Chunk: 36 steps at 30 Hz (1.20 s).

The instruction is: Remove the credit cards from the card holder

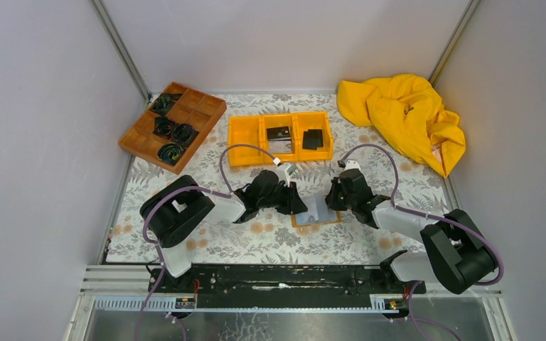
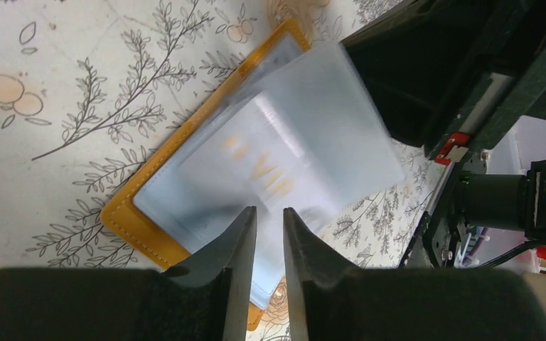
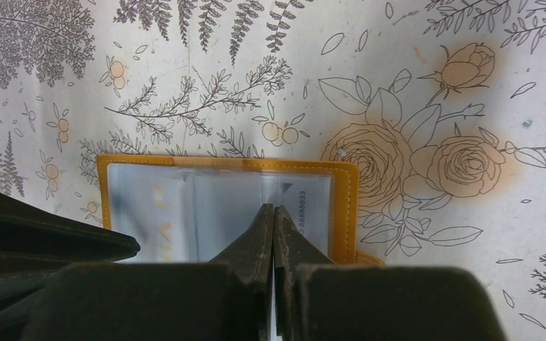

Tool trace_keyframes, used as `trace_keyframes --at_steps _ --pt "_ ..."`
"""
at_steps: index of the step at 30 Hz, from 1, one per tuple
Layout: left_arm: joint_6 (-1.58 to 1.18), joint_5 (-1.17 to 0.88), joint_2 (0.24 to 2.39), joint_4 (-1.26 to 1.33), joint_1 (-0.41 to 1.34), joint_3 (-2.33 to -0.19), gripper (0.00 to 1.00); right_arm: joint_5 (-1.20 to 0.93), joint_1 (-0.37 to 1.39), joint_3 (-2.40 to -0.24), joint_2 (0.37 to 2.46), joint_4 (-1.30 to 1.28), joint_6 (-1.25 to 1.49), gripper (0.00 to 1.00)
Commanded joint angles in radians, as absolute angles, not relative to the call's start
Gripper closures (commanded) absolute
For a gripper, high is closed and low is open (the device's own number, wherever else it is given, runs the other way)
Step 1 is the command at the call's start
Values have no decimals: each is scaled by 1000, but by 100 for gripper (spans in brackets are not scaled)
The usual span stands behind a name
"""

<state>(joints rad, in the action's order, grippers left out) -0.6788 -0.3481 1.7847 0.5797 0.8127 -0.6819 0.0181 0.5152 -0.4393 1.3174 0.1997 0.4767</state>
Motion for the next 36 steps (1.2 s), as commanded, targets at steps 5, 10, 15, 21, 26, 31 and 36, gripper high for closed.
trace_keyframes --at_steps 5,10,15,21,26,31,36 --pt "-668 -352 1786 661 822 -694 72 24 520 -425 1292 220 494 100" --pt "-666 -352 1797 648 823 -700 72 122 520 -389 1167 214 489 100" --pt "-670 -361 1820 651 823 -709 72 154 521 -357 1068 226 487 100" --pt "-675 -334 1849 646 843 -749 72 161 521 -323 946 250 480 100" --pt "-647 -297 1866 568 893 -841 72 188 521 -278 820 276 480 100" --pt "-609 -249 1911 489 923 -919 73 200 521 -236 720 305 475 100" --pt "-600 -203 1886 555 924 -847 74 119 520 -203 701 377 455 100"
